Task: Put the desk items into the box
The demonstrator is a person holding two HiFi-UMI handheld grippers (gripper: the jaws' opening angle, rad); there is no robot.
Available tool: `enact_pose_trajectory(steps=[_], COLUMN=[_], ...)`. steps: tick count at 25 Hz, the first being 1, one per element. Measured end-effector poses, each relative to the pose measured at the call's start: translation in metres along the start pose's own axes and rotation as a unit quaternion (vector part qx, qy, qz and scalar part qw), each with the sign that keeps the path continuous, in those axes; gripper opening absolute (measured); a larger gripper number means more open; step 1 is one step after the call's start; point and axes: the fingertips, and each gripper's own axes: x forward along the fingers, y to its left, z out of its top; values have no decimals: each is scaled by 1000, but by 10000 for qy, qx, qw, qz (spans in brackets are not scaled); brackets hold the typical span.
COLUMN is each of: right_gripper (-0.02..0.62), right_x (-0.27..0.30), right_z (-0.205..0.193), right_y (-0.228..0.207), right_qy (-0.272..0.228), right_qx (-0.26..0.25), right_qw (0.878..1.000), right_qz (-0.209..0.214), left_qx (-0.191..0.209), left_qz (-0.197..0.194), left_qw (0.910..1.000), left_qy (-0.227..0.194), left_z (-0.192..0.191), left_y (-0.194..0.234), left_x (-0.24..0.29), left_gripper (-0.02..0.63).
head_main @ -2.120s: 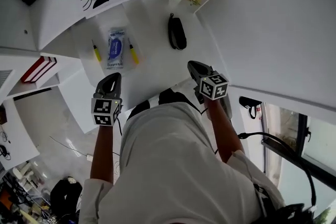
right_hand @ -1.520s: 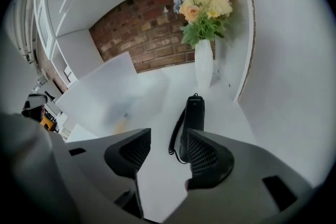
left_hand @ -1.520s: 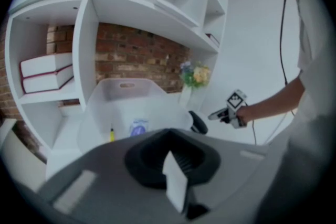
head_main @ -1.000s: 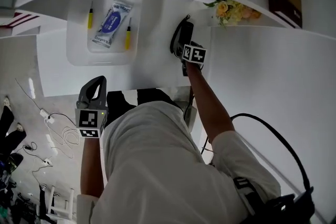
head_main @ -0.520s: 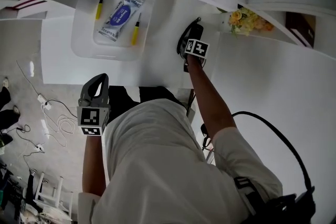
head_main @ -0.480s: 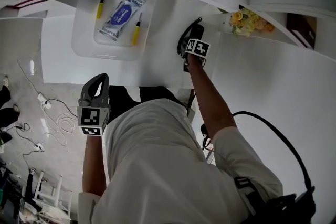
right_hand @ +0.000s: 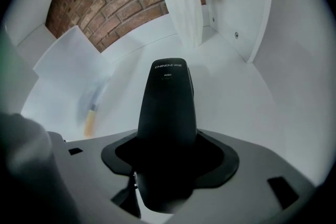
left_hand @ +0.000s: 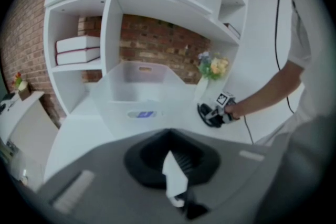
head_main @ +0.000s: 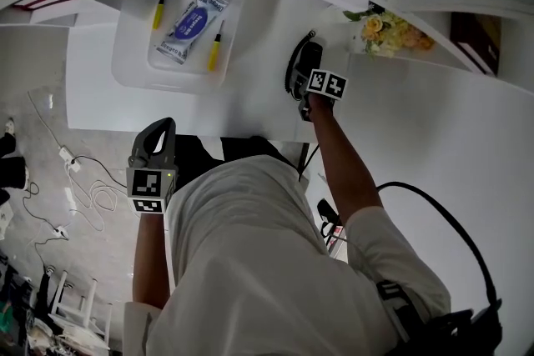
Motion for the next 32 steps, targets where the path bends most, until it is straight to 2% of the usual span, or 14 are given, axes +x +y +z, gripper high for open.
enact_pose_trajectory(steps=[6,16,22,26,32], right_gripper=[264,264,264,264,264], right_x=[-17,-57,-91,-113,-155], right_z=[-2,7,9,12,22], right_y=[6,62,97,123,169], right_qy=[-176,-400,-693,-888,-1257], right_qx=[429,15,4,-45,-234], right_qw=[9961,9828,9724,9661,9576], right_qz=[754,1805,2229,2424,2583], left_qx=[43,115,204,288,439], left_qz=[45,121,107,84,-176], left_qw=[10000,9997,9996,9988,9976], left_qy=[-55,-160,-170,-395,-509], left_z=[2,3,7,20,22], left_y=[-12,-33,-33,-24,-10], left_x=[0,-5,-17,-23,-31], left_gripper=[3,3,3,3,3])
